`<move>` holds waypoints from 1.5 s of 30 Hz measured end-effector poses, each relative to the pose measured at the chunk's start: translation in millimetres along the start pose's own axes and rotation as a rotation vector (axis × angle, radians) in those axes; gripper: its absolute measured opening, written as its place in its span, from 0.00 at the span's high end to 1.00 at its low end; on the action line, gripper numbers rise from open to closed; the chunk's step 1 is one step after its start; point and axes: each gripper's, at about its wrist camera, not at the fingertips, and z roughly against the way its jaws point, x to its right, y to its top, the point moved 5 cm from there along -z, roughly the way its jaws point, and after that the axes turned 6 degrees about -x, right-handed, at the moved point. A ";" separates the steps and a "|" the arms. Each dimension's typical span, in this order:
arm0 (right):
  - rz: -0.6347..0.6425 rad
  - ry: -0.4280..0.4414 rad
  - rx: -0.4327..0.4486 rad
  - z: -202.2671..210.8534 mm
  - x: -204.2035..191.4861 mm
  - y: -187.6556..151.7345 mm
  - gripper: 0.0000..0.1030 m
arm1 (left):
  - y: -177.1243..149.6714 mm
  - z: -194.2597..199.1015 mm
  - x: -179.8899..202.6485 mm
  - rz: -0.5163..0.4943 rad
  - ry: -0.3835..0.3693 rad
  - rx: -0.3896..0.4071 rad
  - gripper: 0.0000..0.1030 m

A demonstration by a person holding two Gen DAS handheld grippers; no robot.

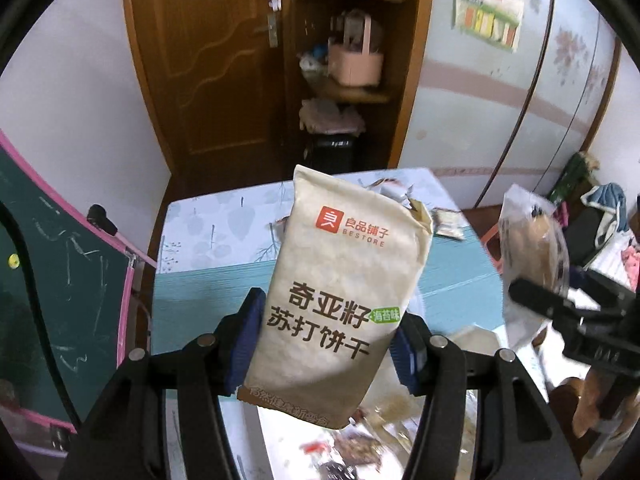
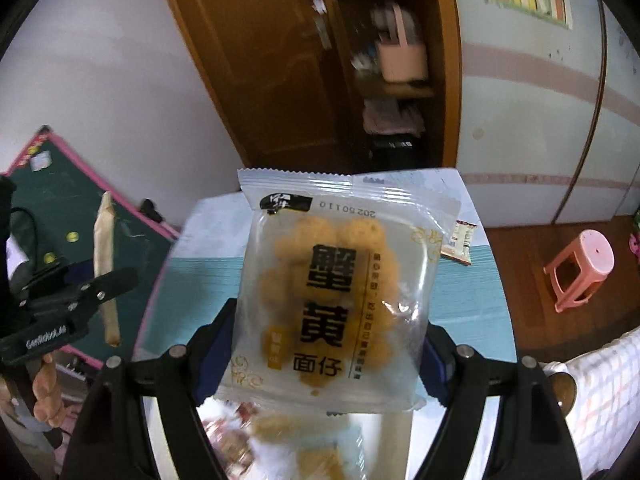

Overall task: Organize snacks
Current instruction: 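Carry both bags over the white tray and open both grippers to drop them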

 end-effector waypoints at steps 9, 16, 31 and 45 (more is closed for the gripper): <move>0.006 0.119 0.150 66.7 -28.1 -59.2 0.23 | -57.6 61.2 17.0 0.035 -0.050 0.122 0.45; 0.058 0.125 0.128 53.4 -51.0 -114.4 0.23 | -103.8 43.7 -2.1 0.135 -0.021 0.111 0.45; 0.107 0.108 -0.099 -28.1 -83.1 -166.4 0.21 | -145.5 -27.7 -14.2 0.096 0.175 -0.013 0.45; 0.190 0.068 -0.079 -29.9 -101.3 -173.2 0.00 | -145.1 -21.7 -24.3 0.119 0.236 0.067 0.09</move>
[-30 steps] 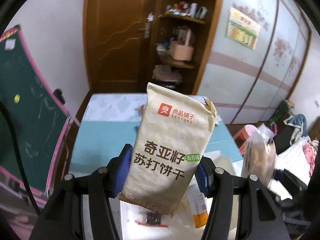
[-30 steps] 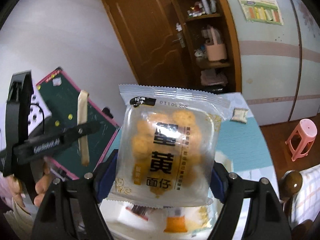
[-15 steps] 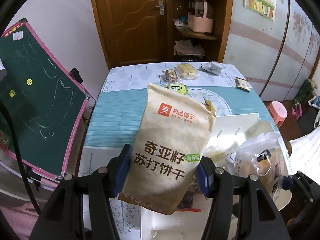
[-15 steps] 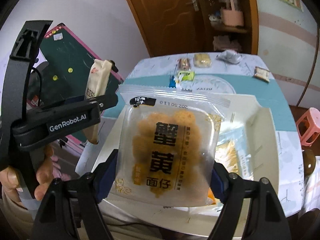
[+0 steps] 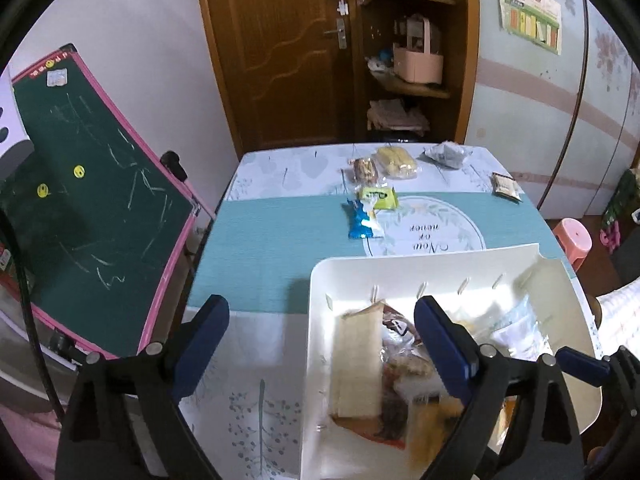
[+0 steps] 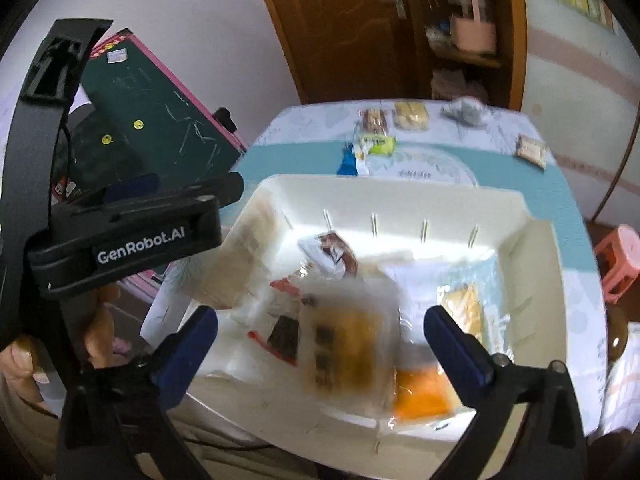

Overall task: Organize snacks
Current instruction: 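Carry both bags over the white tray and open both grippers to drop them, then move both grippers back over the remaining snacks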

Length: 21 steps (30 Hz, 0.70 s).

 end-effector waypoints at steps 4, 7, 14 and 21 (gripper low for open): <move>0.024 -0.005 0.020 3.1 -4.4 1.0 0.00 | 0.2 0.8 -0.5 0.010 -0.011 0.001 0.09; 0.027 -0.008 0.025 3.6 -4.5 1.7 0.00 | -0.3 -0.7 -0.4 0.013 -0.014 -0.006 0.09; 0.024 -0.006 0.021 3.4 -4.1 0.7 0.00 | -2.4 -2.4 4.0 0.007 -0.020 -0.016 0.09; 0.024 -0.006 0.022 4.7 -6.1 0.8 0.00 | -3.9 -0.6 9.3 -0.005 -0.026 -0.010 0.09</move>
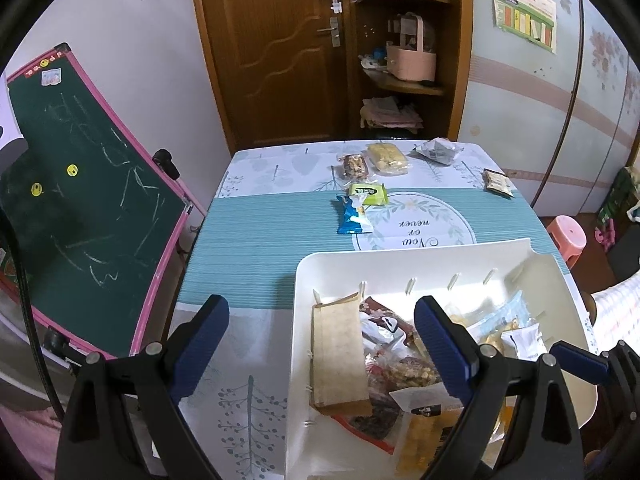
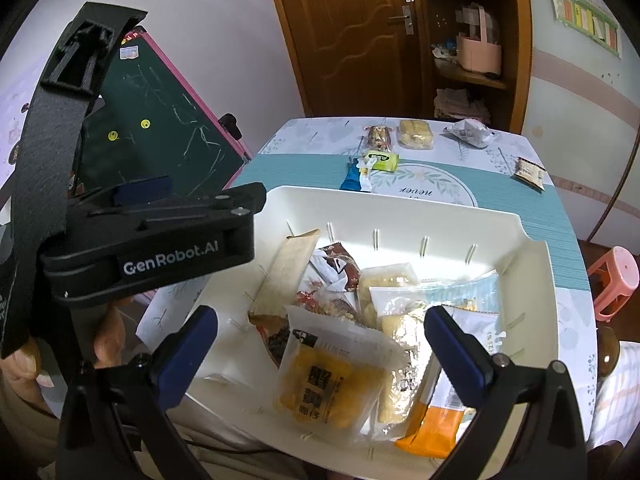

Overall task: Organize snacks
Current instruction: 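Move both grippers back over the remaining snacks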

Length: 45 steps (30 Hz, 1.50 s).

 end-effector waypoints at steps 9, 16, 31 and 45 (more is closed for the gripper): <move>-0.041 -0.010 0.003 0.5 9.9 0.9 0.00 | 0.0 -1.2 1.9 -0.001 0.011 0.005 0.09; -0.059 -0.101 0.080 24.3 32.3 18.2 0.00 | 18.3 10.6 6.4 -0.033 0.036 0.050 0.09; -0.065 -0.260 0.125 61.8 127.5 121.4 0.14 | 124.7 11.5 12.6 -0.120 0.011 0.080 0.09; -0.194 -0.334 -0.052 3.0 236.8 218.5 0.14 | 211.7 -89.0 11.4 -0.086 0.033 -0.111 0.09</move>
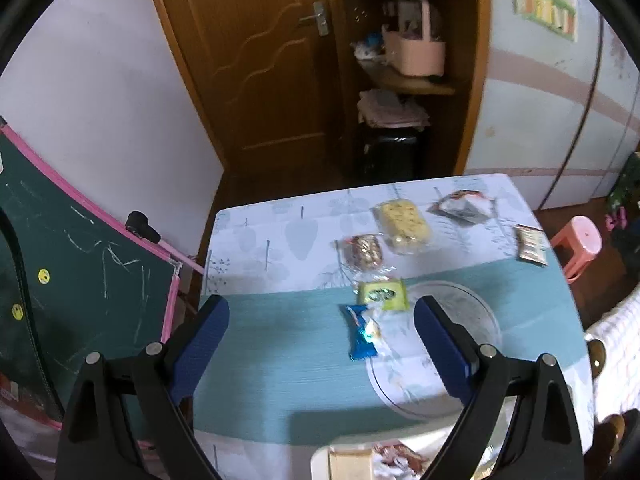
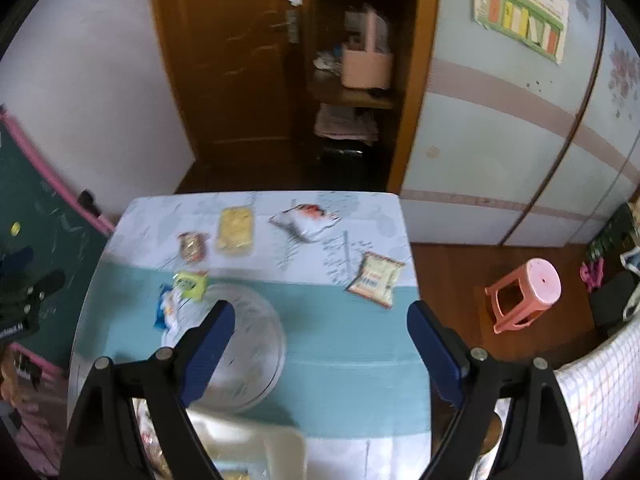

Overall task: Organize snacks
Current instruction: 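Move both grippers back over the remaining snacks, then grasp the blue wafer packet with left gripper while right grasps the white LIPO bag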

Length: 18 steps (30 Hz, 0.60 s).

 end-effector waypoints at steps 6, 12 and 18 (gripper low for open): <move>-0.069 -0.063 -0.036 -41.8 33.9 38.2 0.14 | 15.0 -60.2 10.8 -0.017 -0.020 -0.104 0.09; -0.181 -0.039 -0.158 -116.6 65.9 37.9 0.14 | -5.5 -137.8 30.1 -0.014 -0.068 -0.289 0.09; -0.242 -0.037 -0.245 -180.1 80.2 23.4 0.14 | -27.6 -187.6 47.1 -0.016 -0.063 -0.414 0.12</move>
